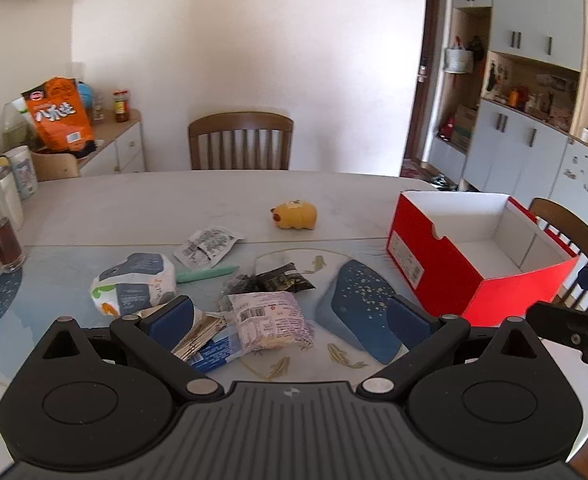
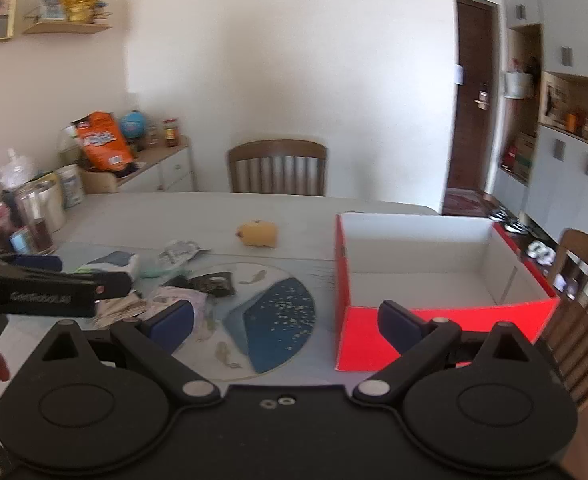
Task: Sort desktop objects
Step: 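Move the left tool toward the white-and-blue bag while the right tool approaches the pink-labelled bag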
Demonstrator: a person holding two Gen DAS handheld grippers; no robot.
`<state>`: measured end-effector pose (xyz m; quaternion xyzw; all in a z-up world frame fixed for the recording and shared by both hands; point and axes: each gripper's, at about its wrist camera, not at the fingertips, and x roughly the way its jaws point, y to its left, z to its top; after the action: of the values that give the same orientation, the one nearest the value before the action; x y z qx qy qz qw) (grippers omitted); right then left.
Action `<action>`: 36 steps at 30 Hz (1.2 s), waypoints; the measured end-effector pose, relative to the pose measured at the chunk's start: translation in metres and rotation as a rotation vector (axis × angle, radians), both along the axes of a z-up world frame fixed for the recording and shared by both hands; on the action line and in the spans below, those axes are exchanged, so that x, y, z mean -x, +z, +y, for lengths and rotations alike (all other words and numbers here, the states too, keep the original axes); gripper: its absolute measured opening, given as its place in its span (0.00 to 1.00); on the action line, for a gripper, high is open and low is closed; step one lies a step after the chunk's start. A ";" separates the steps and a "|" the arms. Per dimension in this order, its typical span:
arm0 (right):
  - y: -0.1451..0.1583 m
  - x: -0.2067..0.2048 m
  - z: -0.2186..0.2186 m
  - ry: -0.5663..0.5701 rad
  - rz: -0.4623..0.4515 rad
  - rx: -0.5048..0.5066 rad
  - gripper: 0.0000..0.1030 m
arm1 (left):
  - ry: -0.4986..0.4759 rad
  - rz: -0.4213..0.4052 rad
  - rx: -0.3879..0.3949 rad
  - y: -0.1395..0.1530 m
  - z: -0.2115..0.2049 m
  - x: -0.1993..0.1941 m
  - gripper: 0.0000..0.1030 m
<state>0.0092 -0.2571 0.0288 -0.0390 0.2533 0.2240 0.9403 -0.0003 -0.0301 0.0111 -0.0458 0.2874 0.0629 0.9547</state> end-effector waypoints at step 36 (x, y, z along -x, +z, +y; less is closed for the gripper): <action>-0.046 -0.053 0.148 -0.002 0.084 0.076 0.96 | -0.080 0.035 -0.087 -0.043 0.154 -0.060 1.00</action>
<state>0.0626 -0.1092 -0.0176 -0.0648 0.3011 0.2149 0.9268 0.0594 0.1238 -0.0319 0.0082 0.3026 0.0380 0.9523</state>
